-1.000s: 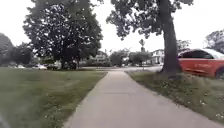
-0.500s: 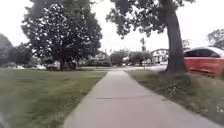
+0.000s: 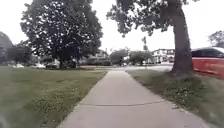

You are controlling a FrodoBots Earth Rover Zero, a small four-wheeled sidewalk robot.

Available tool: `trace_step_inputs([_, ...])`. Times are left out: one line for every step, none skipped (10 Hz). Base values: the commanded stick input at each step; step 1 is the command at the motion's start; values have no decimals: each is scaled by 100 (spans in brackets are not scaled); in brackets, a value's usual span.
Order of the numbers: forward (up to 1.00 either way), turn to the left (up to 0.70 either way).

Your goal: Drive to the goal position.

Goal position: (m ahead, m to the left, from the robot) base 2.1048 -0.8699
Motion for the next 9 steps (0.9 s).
trace_step_inputs([70, 0])
trace_step_inputs([70, 0])
trace_step_inputs([70, 0])
trace_step_inputs([70, 0])
trace_step_inputs([70, 0])
trace_step_inputs([70, 0])
trace_step_inputs([70, 0])
trace_step_inputs([70, 0])
trace_step_inputs([70, 0])
